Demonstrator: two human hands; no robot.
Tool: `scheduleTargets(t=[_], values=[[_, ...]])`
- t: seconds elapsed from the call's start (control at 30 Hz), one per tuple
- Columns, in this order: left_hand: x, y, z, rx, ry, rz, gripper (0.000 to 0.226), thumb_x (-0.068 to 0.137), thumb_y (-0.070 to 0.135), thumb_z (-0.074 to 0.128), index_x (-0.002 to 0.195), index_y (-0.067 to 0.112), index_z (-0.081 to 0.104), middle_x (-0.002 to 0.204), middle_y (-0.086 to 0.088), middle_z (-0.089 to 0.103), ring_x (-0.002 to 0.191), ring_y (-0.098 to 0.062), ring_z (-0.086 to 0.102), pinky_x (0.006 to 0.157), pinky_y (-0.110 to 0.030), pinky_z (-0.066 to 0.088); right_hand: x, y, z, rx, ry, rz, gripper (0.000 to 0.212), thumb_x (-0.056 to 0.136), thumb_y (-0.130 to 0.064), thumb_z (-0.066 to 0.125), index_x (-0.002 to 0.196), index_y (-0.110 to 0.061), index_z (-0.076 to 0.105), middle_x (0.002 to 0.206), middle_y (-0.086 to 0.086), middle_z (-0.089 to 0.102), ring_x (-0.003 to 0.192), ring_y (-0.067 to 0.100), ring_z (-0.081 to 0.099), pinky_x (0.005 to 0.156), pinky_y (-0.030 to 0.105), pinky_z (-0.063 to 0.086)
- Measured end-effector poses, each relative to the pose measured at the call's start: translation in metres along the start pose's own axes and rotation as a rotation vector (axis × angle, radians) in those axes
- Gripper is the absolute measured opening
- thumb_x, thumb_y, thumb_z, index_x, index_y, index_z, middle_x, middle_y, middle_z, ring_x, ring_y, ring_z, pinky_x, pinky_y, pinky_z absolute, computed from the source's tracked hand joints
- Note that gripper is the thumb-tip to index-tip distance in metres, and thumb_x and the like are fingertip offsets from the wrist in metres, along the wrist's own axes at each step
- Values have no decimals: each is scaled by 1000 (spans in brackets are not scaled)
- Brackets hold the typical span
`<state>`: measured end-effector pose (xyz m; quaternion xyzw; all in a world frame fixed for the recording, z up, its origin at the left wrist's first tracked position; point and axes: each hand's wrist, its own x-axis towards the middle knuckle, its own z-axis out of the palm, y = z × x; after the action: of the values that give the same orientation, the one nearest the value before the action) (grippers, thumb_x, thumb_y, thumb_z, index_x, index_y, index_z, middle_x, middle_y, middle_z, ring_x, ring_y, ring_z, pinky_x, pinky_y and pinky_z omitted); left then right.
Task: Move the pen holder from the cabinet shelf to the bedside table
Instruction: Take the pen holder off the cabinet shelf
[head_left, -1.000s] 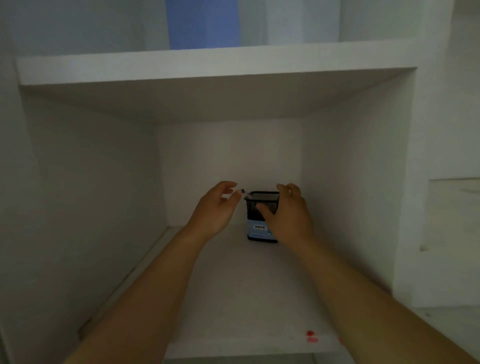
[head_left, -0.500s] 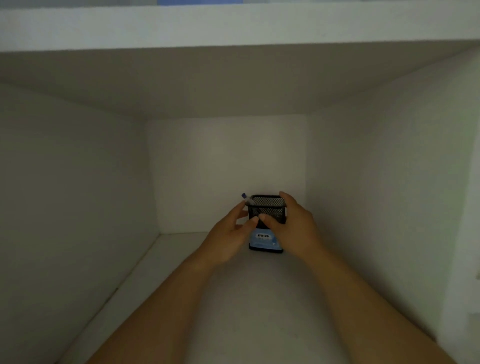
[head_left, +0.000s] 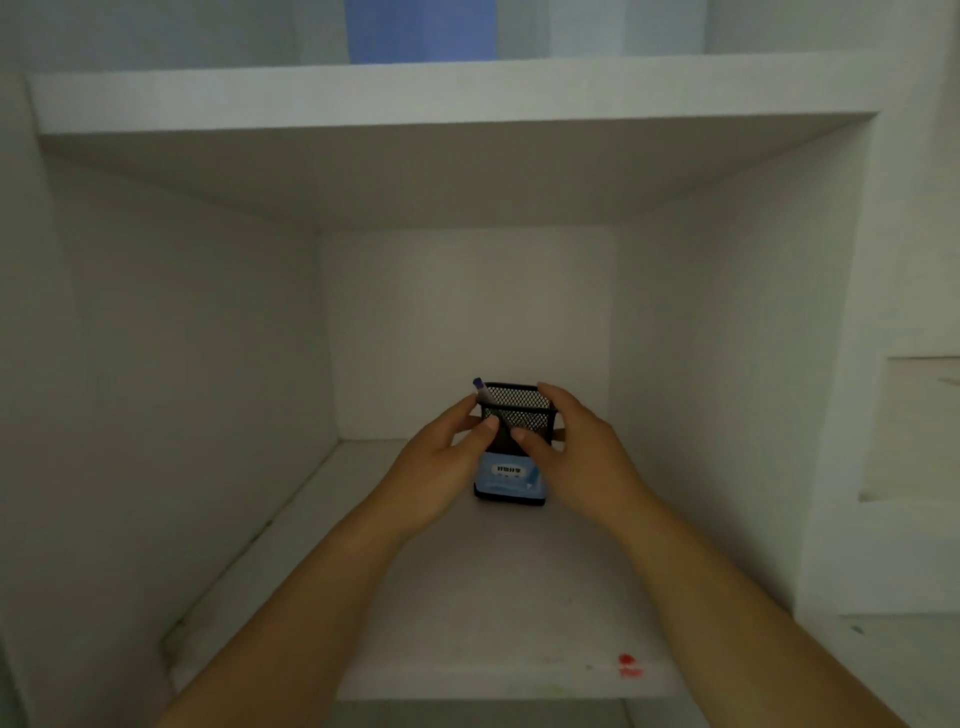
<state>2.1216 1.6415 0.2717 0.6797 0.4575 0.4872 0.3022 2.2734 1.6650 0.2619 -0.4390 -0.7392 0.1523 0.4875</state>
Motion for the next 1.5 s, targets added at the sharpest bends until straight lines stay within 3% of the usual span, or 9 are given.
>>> scheduleTargets(t=[0.27, 0.43, 0.53, 0.63, 0.83, 1.0, 1.2, 1.37, 1.5], values=[[-31, -15, -7, 133, 91, -29, 52, 92, 40, 45, 141, 35, 28, 131, 15, 43, 112, -2, 46, 92, -21, 34, -13, -7, -5, -51, -48, -68, 59, 87, -30, 61, 139, -21, 34, 119, -10, 37, 110, 5, 40, 96, 18, 33], [-43, -30, -1, 416, -21, 73, 53, 94, 33, 45, 130, 45, 8, 130, 23, 27, 119, 8, 27, 83, 8, 14, -12, 6, 6, 96, -49, -39, 52, 86, -26, 64, 133, -27, 42, 132, -5, 48, 119, 10, 47, 106, 29, 36], [-41, -34, -5, 369, 9, 36, 61, 93, 37, 46, 142, 37, 10, 142, 20, 25, 128, 2, 27, 104, -11, 21, -13, 9, 7, 139, -70, -47, 47, 88, -25, 61, 130, -33, 43, 132, -5, 52, 119, 10, 50, 104, 35, 41], [-41, -37, -7, 269, 54, 15, 68, 88, 44, 48, 145, 35, 11, 148, 15, 26, 130, -4, 32, 109, -28, 28, -19, 7, 3, 165, -62, -36, 39, 88, -26, 60, 119, -44, 45, 129, -10, 52, 114, 7, 52, 93, 18, 45], [-48, -20, -6, 21, 106, 96, 72, 73, 54, 50, 139, 40, 26, 132, 29, 39, 110, 14, 42, 80, 1, 35, -37, -2, 1, 199, -41, -95, 32, 84, -31, 62, 111, -46, 53, 120, -18, 58, 113, 7, 54, 96, 25, 45], [-60, -20, -7, -7, 113, 131, 68, 71, 57, 53, 136, 40, 36, 133, 25, 47, 113, 2, 52, 87, -7, 40, -46, -12, -9, 176, -19, -112, 41, 73, -47, 60, 113, -44, 54, 119, -24, 57, 110, -1, 53, 88, 17, 47], [-71, -19, -7, -26, 125, 140, 64, 75, 51, 53, 135, 40, 36, 131, 28, 46, 110, 13, 49, 82, -3, 38, -53, -11, -8, 318, -129, -79, 52, 74, -42, 60, 124, -42, 48, 130, -21, 51, 118, -3, 47, 80, 9, 46], [-72, -19, -6, 26, 104, 141, 60, 77, 55, 48, 135, 43, 35, 132, 30, 46, 116, 9, 47, 92, -7, 38, -60, -14, -9, 338, -177, -115, 53, 84, -25, 63, 127, -44, 41, 134, -22, 43, 114, -18, 41, 82, 16, 50], [-73, -17, -5, 36, 100, 139, 61, 78, 54, 48, 136, 42, 33, 133, 27, 46, 115, 9, 47, 92, -10, 40, -66, -15, -12, 276, -76, -135, 53, 73, -44, 62, 122, -49, 45, 130, -22, 44, 114, -9, 45, 86, 25, 51]])
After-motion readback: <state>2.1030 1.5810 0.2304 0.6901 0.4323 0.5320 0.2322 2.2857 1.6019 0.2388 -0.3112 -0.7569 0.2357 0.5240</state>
